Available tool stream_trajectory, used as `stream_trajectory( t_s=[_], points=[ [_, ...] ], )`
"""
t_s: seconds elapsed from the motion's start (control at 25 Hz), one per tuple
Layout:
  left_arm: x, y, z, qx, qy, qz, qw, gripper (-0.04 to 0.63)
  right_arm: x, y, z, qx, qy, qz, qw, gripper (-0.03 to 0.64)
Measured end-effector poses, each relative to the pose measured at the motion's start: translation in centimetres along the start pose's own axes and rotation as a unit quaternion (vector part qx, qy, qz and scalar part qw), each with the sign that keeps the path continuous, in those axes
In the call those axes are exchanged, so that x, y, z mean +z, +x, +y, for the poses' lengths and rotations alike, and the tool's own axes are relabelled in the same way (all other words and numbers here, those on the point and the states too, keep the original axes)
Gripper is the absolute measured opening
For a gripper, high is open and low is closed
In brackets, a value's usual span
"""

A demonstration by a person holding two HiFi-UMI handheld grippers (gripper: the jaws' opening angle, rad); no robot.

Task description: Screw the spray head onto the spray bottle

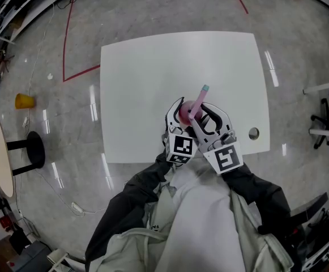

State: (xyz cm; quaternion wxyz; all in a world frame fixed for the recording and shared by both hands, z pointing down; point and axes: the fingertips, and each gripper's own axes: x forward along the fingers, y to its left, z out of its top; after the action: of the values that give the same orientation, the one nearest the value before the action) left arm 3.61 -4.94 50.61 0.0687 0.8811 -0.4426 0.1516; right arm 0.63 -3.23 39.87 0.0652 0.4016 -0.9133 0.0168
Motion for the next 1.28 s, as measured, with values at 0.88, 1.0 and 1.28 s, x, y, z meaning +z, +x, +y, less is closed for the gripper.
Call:
stream_trajectory(
  t_s=[0.88, 1.0, 1.28],
  points=[
    [4.0, -1.1, -1.0, -0.049, -0.045, -0.039, 0.997, 0.431, 3.2, -0.7, 0.4, -0.02, -0.006, -0.041, 0.999, 0.124],
    [4.8, -1.6, -1.3, -0.085, -0.043, -0.062, 0.9935, 0.431, 2.9, -1.9, 0.9, 0.031, -0.002, -0.04, 0.999, 0.131],
    [5.8, -3.7, -1.1, -0.206, 0.003, -0.096, 0.9738, 0.431, 3.8, -3.8, -1.2, 0.151, 0.05, -0.09, 0.983, 0.281]
  ],
)
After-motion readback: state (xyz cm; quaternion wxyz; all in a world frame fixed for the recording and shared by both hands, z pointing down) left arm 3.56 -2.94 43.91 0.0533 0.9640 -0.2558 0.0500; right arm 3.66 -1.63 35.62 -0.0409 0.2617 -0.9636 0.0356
